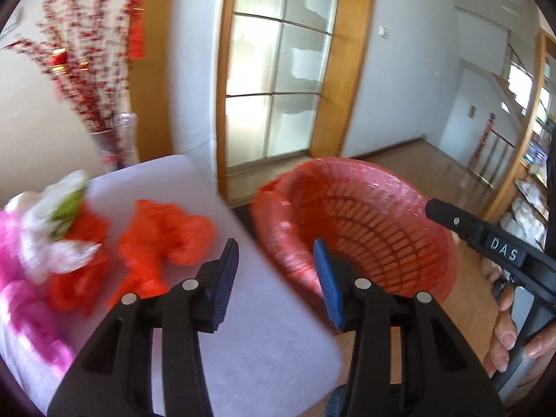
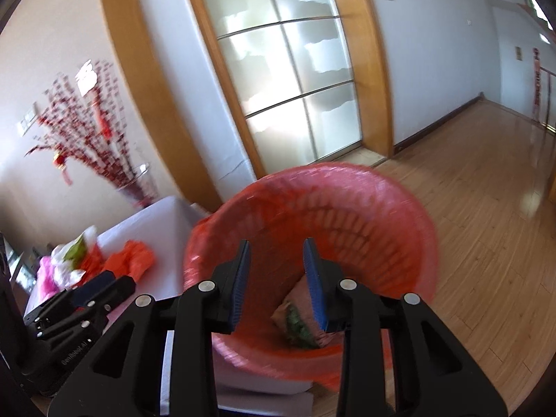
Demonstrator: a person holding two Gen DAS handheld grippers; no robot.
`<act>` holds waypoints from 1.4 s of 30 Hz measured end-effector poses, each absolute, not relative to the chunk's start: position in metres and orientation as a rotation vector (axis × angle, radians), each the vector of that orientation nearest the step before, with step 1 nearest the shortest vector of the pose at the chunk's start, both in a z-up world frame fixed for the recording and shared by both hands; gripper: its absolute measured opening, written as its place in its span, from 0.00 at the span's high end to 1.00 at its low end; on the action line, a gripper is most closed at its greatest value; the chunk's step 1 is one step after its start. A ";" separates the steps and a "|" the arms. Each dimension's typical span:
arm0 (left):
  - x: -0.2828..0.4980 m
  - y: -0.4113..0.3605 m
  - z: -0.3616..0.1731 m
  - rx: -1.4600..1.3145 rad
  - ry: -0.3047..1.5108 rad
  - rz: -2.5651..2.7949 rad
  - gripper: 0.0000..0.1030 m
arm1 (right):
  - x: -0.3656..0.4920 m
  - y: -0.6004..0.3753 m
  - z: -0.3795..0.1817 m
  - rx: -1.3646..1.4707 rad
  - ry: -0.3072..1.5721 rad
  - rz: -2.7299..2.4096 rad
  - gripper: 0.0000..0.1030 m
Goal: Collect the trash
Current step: 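Grasp the orange bag with the right gripper while the left gripper grasps the pink bag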
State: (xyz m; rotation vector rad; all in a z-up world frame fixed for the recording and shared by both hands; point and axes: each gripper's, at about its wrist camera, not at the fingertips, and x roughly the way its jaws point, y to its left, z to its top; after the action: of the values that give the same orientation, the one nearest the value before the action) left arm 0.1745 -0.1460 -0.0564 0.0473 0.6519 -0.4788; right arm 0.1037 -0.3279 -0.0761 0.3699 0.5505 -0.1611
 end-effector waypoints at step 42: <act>0.134 0.096 -0.047 -0.131 0.596 -0.063 0.45 | 0.209 -0.128 -0.124 0.195 0.849 0.109 0.87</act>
State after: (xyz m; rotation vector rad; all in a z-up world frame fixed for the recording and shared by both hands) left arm 0.1335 0.0956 -0.0475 -0.1310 0.5963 -0.0631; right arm 0.2086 -0.1282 -0.1241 0.1945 0.8494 0.1086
